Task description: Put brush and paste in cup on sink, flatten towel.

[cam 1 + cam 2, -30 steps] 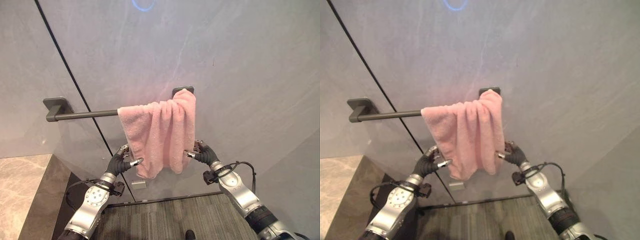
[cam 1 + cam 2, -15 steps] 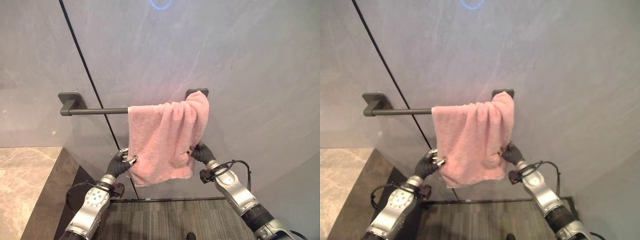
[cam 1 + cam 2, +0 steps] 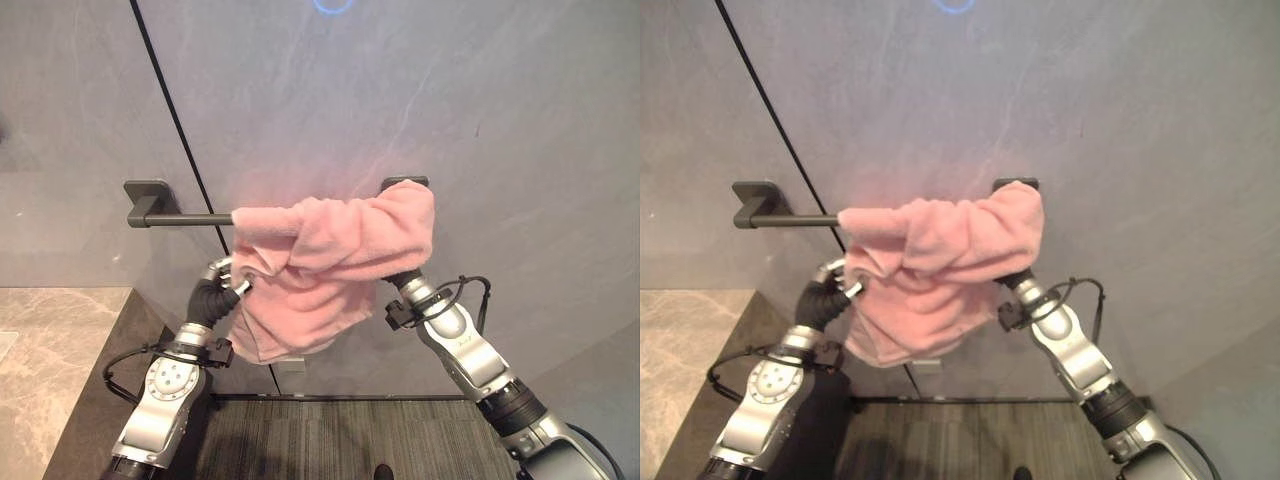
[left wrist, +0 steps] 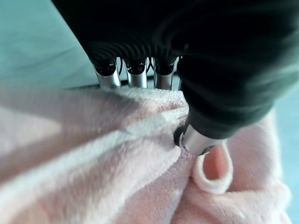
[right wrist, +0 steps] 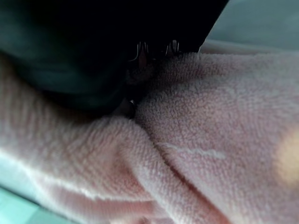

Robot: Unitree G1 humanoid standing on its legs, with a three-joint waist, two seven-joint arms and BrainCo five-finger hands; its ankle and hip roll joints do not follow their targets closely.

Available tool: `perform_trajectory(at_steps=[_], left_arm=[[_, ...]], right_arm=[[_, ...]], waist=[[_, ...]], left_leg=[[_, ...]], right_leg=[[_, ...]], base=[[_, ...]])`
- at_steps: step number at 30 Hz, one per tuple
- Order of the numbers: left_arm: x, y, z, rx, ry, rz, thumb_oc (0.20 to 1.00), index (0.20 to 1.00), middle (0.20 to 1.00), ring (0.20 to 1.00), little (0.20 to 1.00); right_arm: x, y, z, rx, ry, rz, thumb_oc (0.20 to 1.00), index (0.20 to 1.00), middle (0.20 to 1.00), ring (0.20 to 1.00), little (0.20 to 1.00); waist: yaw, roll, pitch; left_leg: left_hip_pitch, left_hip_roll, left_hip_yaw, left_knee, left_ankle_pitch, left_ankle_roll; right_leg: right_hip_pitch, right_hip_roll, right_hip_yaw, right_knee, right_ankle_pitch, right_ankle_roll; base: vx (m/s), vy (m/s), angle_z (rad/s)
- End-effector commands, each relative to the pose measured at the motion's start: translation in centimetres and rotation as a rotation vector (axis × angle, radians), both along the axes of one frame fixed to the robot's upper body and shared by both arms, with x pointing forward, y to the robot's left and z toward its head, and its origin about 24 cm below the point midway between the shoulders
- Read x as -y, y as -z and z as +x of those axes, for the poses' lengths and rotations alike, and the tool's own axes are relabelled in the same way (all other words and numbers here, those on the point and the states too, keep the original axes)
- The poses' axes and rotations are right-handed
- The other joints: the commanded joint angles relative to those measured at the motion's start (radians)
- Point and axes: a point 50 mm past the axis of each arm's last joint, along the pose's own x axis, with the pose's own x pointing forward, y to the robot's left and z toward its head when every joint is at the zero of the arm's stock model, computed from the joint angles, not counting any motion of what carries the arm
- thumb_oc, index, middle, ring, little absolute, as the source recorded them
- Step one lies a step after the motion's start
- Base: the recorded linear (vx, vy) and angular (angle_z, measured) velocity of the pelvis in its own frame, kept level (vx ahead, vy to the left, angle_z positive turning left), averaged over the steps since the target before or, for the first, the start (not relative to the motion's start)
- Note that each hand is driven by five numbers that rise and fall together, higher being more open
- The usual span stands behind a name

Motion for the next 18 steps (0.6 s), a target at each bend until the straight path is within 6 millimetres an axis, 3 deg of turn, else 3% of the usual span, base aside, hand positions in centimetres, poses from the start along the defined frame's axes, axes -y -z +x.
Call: perform_trajectory(at_steps=[1, 4, 7, 8, 11, 12, 14, 15, 18], left_arm=[[-0.8, -3.6, -0.1, 0.189, -0.009, -0.023, 0.200, 0.200, 0.200, 0.200, 0.200], [-1.1, -3.2, -0.4, 0.183, -0.030, -0.046, 0.200, 0.200, 0.200, 0.200, 0.200], [-1.4, -1.6, -0.2, 0.109, -0.061, -0.041, 0.200, 0.200, 0.200, 0.200, 0.200], [-1.5, -0.3, -0.2, 0.050, -0.075, -0.034, 0.200, 0.200, 0.200, 0.200, 0.200], [-1.7, 0.7, -0.1, 0.003, -0.088, -0.031, 0.200, 0.200, 0.200, 0.200, 0.200], [-1.9, 2.2, -0.1, -0.066, -0.107, -0.022, 0.200, 0.200, 0.200, 0.200, 0.200], [-2.0, 2.9, -0.1, -0.095, -0.117, -0.011, 0.200, 0.200, 0.200, 0.200, 0.200], [-2.1, 4.4, -0.1, -0.164, -0.138, 0.013, 0.200, 0.200, 0.200, 0.200, 0.200], [-2.3, 5.5, -0.1, -0.210, -0.160, 0.044, 0.200, 0.200, 0.200, 0.200, 0.200]], right_arm=[[-1.2, -5.0, -0.3, 0.210, -0.059, 0.143, 0.200, 0.200, 0.200, 0.200, 0.200], [-1.6, -5.1, -0.7, 0.228, -0.081, 0.135, 0.200, 0.200, 0.200, 0.200, 0.200], [-2.4, -2.7, -0.2, 0.112, -0.092, 0.103, 0.200, 0.200, 0.200, 0.200, 0.200], [-2.6, -1.0, 0.0, 0.032, -0.092, 0.076, 0.200, 0.200, 0.200, 0.200, 0.200], [-3.0, 0.3, 0.1, -0.023, -0.100, 0.054, 0.200, 0.200, 0.200, 0.200, 0.200], [-3.2, 1.9, 0.2, -0.090, -0.096, 0.016, 0.200, 0.200, 0.200, 0.200, 0.200], [-3.3, 2.4, 0.3, -0.110, -0.096, -0.001, 0.200, 0.200, 0.200, 0.200, 0.200], [-3.4, 4.0, 0.3, -0.175, -0.087, -0.022, 0.200, 0.200, 0.200, 0.200, 0.200], [-3.3, 4.7, 0.3, -0.192, -0.070, -0.045, 0.200, 0.200, 0.200, 0.200, 0.200]], waist=[[0.000, -0.081, 0.020], [0.003, -0.086, 0.024], [0.009, -0.087, 0.030], [0.011, -0.088, 0.031], [0.015, -0.088, 0.032], [0.018, -0.088, 0.032], [0.018, -0.087, 0.032], [0.021, -0.087, 0.033], [0.023, -0.086, 0.033]], left_leg=[[0.038, 0.041, 0.028, 0.003, -0.035, -0.005], [0.036, 0.039, 0.027, 0.003, -0.035, -0.004], [0.037, 0.038, 0.025, 0.003, -0.033, -0.002], [0.037, 0.037, 0.024, 0.003, -0.033, -0.002], [0.035, 0.037, 0.020, 0.003, -0.032, -0.002], [0.035, 0.037, 0.018, 0.003, -0.031, -0.002], [0.034, 0.037, 0.017, 0.003, -0.031, -0.002], [0.035, 0.036, 0.015, 0.003, -0.029, -0.003], [0.035, 0.037, 0.013, 0.003, -0.029, -0.003]], right_leg=[[-0.018, -0.134, -0.027, 0.003, 0.076, 0.073], [-0.019, -0.136, -0.027, 0.003, 0.077, 0.073], [-0.016, -0.138, -0.031, 0.003, 0.078, 0.071], [-0.013, -0.138, -0.034, 0.003, 0.077, 0.069], [-0.012, -0.139, -0.037, 0.003, 0.076, 0.069], [-0.011, -0.139, -0.039, 0.003, 0.076, 0.068], [-0.010, -0.139, -0.041, 0.003, 0.076, 0.067], [-0.008, -0.139, -0.043, 0.003, 0.075, 0.066], [-0.006, -0.139, -0.046, 0.003, 0.074, 0.065]], base=[[0.00, 0.000, 0.00], [0.00, 0.000, 0.00], [0.00, 0.000, 0.00], [0.00, 0.000, 0.00], [0.00, 0.003, 0.03], [0.00, 0.007, 0.03], [0.00, 0.000, 0.00], [0.01, -0.001, 0.03], [0.00, -0.001, 0.08]])
